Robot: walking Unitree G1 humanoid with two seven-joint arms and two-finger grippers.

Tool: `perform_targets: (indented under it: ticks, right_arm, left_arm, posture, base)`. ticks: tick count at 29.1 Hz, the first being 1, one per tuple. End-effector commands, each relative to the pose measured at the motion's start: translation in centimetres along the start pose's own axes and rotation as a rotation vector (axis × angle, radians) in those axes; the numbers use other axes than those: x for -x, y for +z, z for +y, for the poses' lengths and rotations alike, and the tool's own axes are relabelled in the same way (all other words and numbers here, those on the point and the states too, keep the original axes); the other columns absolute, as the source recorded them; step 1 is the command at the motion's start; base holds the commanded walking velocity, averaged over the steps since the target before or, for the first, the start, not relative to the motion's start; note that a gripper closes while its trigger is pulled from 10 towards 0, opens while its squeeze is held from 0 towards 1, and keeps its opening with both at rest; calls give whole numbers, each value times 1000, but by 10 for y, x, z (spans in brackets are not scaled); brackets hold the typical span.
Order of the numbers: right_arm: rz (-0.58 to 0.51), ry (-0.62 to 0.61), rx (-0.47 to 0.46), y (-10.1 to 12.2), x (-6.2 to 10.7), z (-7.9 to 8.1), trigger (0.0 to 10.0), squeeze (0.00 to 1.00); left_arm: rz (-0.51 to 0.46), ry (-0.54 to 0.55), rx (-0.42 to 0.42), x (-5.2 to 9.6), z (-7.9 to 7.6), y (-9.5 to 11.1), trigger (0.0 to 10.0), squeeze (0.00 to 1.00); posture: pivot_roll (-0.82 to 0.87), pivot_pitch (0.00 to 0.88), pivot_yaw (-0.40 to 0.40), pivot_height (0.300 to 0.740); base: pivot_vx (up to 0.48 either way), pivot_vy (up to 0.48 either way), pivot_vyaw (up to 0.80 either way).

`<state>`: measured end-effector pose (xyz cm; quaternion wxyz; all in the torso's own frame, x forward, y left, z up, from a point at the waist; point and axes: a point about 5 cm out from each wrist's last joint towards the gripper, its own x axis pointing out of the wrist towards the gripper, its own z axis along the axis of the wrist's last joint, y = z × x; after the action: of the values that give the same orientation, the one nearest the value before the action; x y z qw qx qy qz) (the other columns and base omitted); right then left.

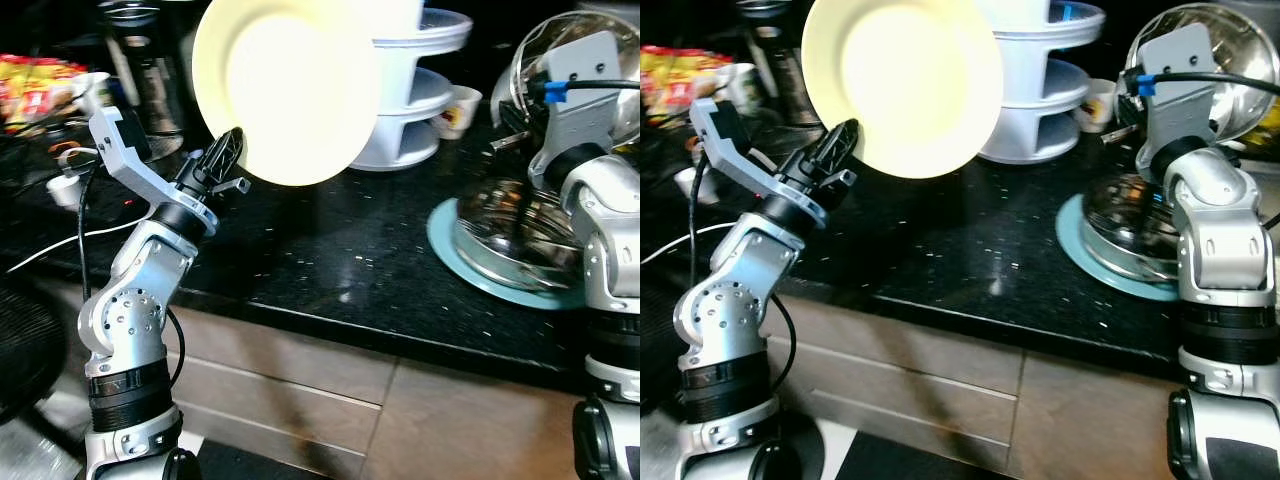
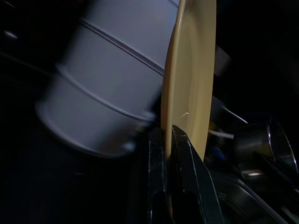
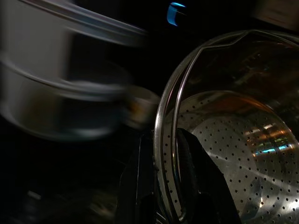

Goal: Kitchen organization

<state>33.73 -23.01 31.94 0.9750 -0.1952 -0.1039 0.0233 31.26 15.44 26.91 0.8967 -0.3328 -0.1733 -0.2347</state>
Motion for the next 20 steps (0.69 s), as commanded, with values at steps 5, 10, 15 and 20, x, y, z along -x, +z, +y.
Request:
perform_targets:
  ticks: [5, 10, 15, 20]
  right_arm:
    - [-47, -18, 9, 11, 1, -2, 10000, 0]
    - [-76, 1, 1, 15, 2, 1, 10000, 0]
    - [-83, 28, 5, 16, 1, 6, 10000, 0]
    - [-81, 59, -4, 14, 2, 11, 10000, 0]
  left_arm:
    - [-59, -7, -49, -4, -7, 5, 10000, 0]
    - [-80, -4, -65, -6, -9, 7, 10000, 0]
    - [-92, -2, -85, -7, -12, 8, 10000, 0]
    - [-101, 7, -89, -8, -11, 8, 10000, 0]
  posture:
    - [-52, 0, 24, 740]
    - [-51, 0, 24, 740]
    - [-50, 0, 24, 740]
    - [-52, 0, 25, 740]
  base:
    - [0, 0, -763]
    - [0, 0, -303]
    - [0, -156, 0]
    - [0, -460, 0]
